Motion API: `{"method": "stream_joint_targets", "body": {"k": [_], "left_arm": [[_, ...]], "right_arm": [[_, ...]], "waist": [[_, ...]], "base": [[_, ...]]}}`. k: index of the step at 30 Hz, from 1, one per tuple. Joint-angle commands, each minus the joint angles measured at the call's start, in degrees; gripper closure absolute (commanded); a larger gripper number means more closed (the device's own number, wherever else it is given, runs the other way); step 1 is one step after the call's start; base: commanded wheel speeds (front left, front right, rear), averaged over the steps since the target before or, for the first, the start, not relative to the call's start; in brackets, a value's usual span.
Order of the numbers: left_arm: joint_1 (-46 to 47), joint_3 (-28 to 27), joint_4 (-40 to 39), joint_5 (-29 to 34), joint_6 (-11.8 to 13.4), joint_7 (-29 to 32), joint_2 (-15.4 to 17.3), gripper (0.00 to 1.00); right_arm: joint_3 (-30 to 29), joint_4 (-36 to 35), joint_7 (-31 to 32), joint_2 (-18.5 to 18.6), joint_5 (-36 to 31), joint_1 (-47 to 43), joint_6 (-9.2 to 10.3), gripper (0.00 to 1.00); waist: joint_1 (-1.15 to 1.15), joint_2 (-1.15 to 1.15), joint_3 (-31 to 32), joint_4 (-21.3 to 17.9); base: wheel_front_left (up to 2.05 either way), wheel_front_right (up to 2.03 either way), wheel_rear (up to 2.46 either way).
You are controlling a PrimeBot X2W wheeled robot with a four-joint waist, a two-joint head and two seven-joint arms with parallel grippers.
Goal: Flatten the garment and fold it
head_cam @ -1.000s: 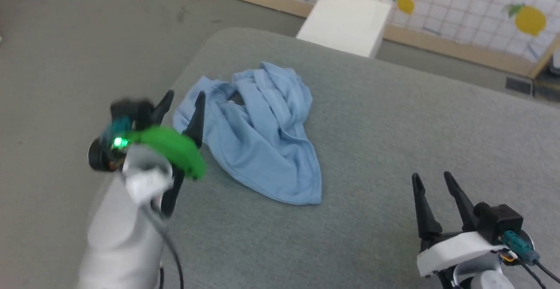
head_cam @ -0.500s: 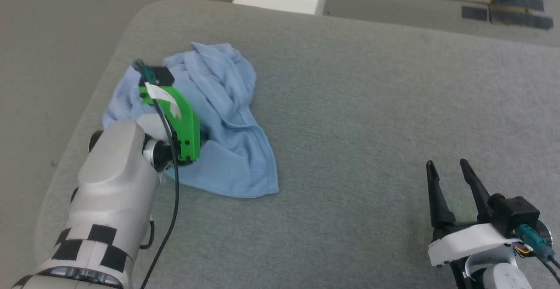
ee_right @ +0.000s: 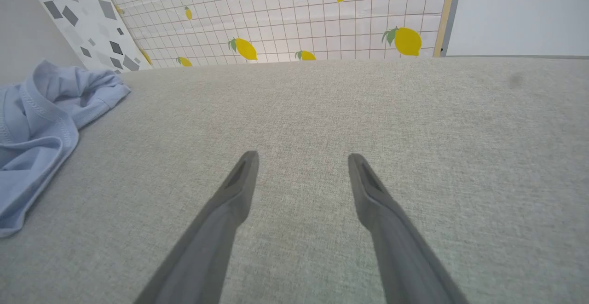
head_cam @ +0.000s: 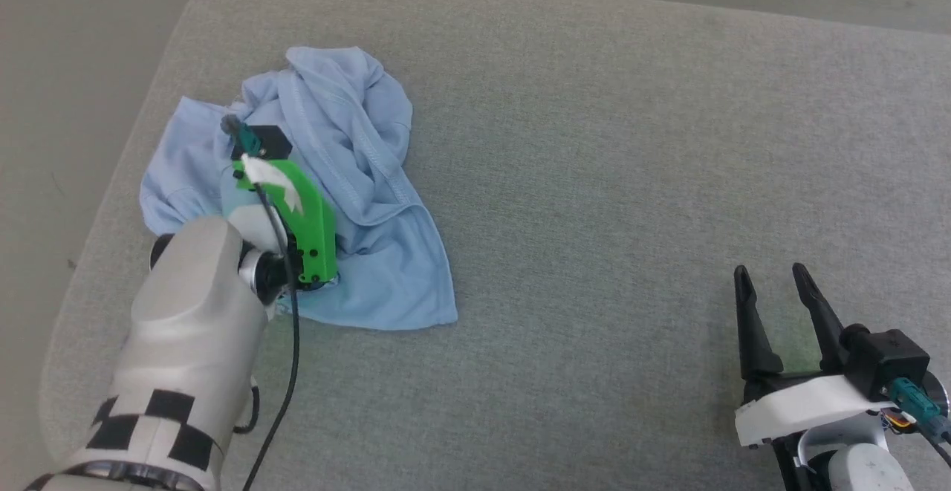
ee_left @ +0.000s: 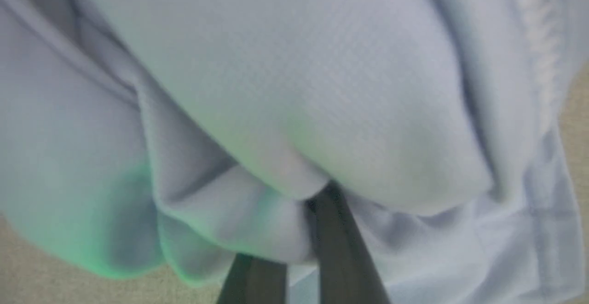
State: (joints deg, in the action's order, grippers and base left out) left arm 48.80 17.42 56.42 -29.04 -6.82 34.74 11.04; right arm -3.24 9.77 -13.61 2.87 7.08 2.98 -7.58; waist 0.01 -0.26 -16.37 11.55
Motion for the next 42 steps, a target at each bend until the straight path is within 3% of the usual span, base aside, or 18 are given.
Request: {"method": "stream_joint_targets", "body": {"k": [1,8,17,29,42], "left_arm": [[-2.1,-0.9,0.2,-1.4,0.6,-2.9,-0.8,1.00],[-0.3,-5.6,-3.7,-4.3,0.6,-16.8,-0.3,1.00],[3.7,-7.5,-12.8,-4.9,-0.1,-28.6,1.8,1.00],[4.2,-5.7,-24.9,-5.5,-0.4,-30.1,1.9,1.00],[10.4,-1.5,-35.2,-8.9,-0.6,-24.8,-1.5,1.00]], "right_arm": [[0.0,0.0,-0.1,0.0,-0.1,0.5,0.09,0.00],[0.4,2.0,-0.4,0.0,1.2,-0.2,0.09,0.00],[1.4,4.8,-1.1,0.0,3.6,-2.0,0.09,0.00],[1.2,5.9,-1.4,0.0,5.5,-3.0,0.09,0.00],[1.5,5.6,-1.4,0.0,5.9,-2.7,0.09,0.00]], "waist": [[-0.01,0.26,1.0,0.8],[-0.01,0.26,5.6,2.9],[-0.01,0.26,11.8,3.7],[-0.01,0.26,15.9,0.2],[-0.01,0.26,16.1,-11.0]], "base": [[0.00,0.00,0.00],[0.00,0.00,0.00],[0.00,0.00,0.00],[0.00,0.00,0.00],[0.00,0.00,0.00]]}}
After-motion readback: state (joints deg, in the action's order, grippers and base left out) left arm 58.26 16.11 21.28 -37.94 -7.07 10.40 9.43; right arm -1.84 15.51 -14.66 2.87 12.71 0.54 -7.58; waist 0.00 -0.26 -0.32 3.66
